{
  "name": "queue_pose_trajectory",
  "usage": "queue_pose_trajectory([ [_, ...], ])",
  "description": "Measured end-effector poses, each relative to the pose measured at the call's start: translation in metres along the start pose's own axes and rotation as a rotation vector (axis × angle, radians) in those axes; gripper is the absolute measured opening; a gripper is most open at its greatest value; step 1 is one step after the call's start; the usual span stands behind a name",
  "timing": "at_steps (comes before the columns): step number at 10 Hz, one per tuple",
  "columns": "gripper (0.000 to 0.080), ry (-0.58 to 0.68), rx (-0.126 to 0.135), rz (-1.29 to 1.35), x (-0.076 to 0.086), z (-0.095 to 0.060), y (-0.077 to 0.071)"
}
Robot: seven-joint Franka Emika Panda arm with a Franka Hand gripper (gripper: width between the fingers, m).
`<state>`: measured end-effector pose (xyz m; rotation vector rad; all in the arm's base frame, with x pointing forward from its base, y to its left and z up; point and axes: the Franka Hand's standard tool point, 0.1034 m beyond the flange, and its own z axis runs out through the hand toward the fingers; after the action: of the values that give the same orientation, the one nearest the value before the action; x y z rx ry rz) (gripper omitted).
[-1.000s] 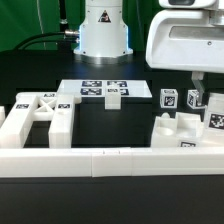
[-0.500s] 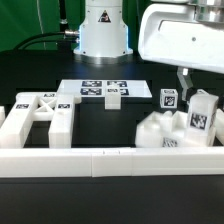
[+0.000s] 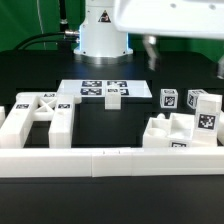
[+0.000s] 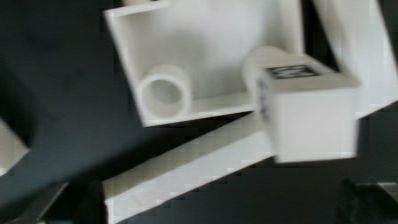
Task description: Assemble chair
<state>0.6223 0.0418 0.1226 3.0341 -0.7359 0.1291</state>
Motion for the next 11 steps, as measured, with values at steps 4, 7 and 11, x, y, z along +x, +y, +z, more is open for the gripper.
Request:
queue_pose_trajectory([
  [4,0.0648,-0.002,-0.001,0.000,-0.002,0.002,-0.003],
  [7,0.0648,0.073,0.029,-0.114,-0.010,0.008,0.015],
  [11,0.0648,0.127,0.007,-0.248,-0.058,0.043,0.106],
])
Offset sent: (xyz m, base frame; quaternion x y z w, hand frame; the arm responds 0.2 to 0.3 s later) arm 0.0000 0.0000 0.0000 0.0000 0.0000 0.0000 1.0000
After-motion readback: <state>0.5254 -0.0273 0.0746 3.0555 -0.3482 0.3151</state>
